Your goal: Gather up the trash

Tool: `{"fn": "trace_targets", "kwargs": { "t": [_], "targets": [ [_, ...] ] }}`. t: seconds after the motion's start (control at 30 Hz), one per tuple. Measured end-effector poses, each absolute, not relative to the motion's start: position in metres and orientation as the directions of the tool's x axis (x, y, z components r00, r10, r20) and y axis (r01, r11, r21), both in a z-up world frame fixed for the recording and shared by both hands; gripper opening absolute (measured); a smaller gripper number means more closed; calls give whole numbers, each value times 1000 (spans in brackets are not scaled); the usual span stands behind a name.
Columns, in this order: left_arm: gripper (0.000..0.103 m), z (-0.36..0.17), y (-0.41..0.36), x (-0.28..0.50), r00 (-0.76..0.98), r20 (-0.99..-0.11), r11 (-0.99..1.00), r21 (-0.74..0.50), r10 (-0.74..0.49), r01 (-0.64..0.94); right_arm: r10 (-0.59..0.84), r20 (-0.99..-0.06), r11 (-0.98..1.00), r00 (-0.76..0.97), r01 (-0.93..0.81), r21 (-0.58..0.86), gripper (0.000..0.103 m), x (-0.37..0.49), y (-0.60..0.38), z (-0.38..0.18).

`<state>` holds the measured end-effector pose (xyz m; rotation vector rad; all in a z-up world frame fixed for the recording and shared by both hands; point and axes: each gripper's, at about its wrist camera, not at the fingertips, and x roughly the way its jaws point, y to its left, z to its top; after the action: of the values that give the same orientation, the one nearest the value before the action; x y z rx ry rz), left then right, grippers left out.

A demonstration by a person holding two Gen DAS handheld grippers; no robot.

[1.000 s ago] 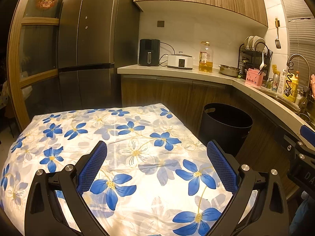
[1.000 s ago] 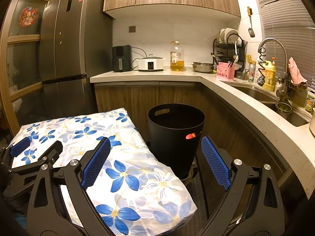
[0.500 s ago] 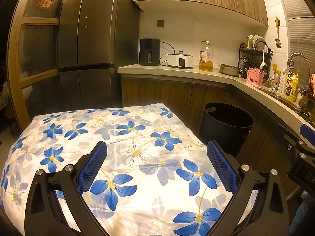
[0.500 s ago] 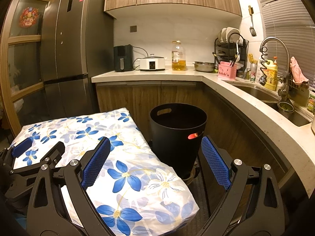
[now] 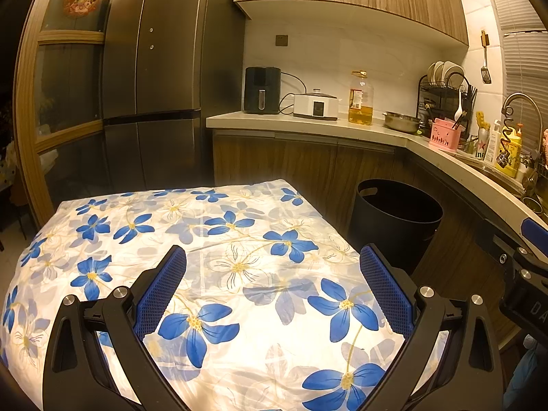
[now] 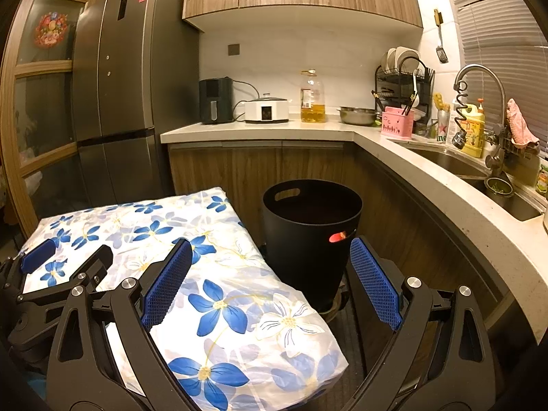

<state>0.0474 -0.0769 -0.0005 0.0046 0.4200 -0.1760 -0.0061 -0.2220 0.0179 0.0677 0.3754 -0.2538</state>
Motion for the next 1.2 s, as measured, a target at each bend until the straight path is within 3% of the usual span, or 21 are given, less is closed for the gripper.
{"fn": "trace_targets", "kwargs": {
  "t": [1.2],
  "targets": [
    [97, 0, -77, 47, 899, -405, 985, -30, -166, 168, -225, -374, 967, 900, 254, 27, 92, -7, -225, 16]
  ]
}}
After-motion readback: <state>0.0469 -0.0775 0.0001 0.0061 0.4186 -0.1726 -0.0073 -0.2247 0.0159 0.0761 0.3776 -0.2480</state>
